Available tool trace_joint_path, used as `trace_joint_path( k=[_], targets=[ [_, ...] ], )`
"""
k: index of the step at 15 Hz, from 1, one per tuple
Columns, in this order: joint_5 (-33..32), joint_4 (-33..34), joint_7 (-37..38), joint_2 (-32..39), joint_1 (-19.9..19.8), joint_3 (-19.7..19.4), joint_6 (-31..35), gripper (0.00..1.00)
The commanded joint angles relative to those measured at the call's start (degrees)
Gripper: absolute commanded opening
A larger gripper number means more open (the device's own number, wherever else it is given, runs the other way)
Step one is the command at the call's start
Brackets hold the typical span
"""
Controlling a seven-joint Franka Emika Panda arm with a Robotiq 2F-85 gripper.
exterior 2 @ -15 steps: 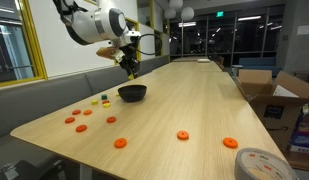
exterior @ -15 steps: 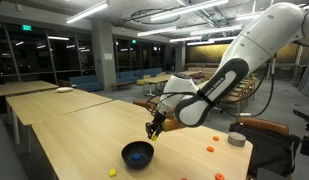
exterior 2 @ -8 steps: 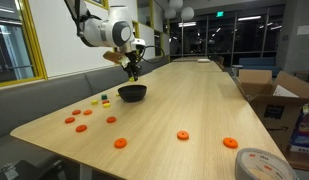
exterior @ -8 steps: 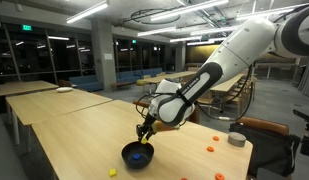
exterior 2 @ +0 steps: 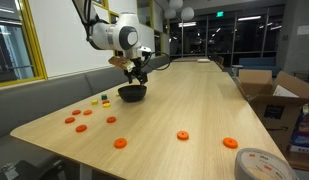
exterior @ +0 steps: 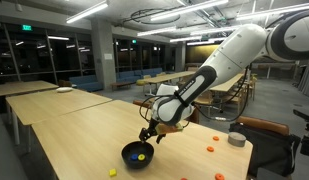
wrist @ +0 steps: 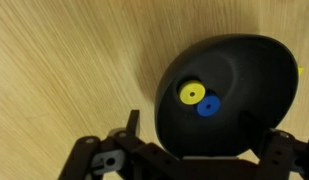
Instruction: Put the blue, yellow and three orange squares inside the building.
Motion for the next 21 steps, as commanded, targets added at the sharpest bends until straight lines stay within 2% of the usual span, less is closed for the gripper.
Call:
trace_joint_path(
  k=[1, 4, 9, 16, 21],
  targets=[
    [-2.29, -5.19, 2.42, -4.72, 2.58, -2.51, -2.36, 1.00],
    [-5.27, -10.96, 5.03, -8.56, 4.65, -3.78, -4.00, 1.00],
    [-6.06, -20.13, 6.50, -13.82, 4.77, -2.14, -6.88, 1.00],
    [0.84, -28.17, 3.42, -14.29, 3.18, 0.83, 1.88, 1.00],
    [0.48, -32.07, 4.90, -13.52, 3.81, 0.53, 7.45, 1.00]
  ],
)
